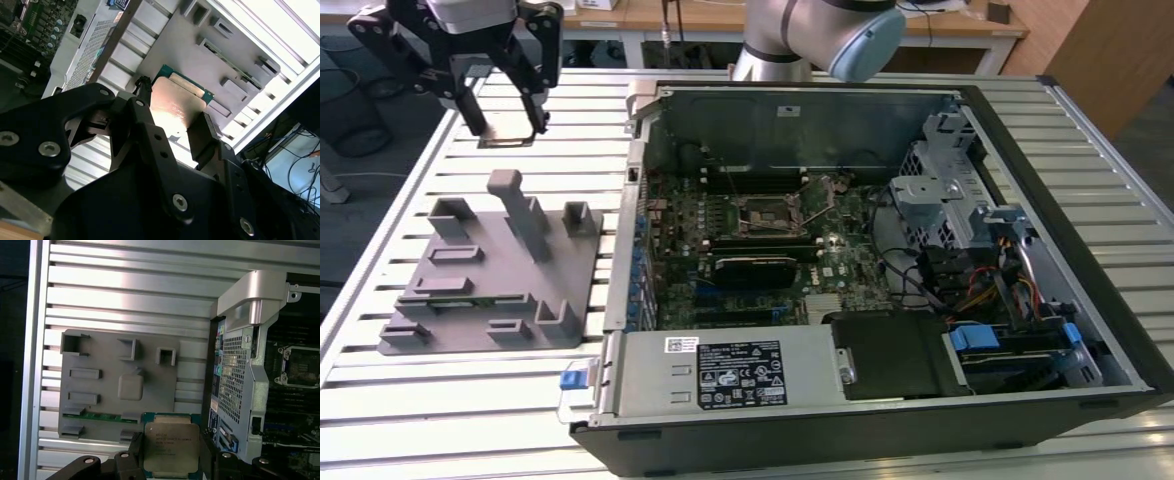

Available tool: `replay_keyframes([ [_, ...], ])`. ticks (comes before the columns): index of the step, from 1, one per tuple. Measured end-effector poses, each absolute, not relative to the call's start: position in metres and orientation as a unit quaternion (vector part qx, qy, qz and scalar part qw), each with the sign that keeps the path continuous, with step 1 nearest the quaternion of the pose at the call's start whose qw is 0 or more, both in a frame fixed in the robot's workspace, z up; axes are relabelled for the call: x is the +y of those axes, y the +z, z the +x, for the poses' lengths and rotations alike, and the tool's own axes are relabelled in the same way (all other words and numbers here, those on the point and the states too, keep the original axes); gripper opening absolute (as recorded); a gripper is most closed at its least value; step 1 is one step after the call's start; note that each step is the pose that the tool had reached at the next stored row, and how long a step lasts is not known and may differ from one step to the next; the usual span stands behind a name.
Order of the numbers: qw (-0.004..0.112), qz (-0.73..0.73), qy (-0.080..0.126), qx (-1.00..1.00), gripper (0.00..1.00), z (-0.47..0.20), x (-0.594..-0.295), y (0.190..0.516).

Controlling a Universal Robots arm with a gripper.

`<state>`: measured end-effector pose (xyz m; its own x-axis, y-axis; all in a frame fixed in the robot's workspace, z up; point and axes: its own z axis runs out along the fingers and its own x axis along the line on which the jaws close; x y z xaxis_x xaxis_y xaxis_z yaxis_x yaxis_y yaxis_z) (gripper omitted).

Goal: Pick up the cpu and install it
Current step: 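Pick up the cpu and move it towards the insertion slot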

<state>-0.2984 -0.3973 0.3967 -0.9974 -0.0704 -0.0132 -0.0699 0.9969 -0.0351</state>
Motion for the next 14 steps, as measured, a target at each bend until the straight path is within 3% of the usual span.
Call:
replay_keyframes([
  [14,0.007,-0.035,-0.017,0.999,0.54,-0.2894,-0.3973,0.3966],
])
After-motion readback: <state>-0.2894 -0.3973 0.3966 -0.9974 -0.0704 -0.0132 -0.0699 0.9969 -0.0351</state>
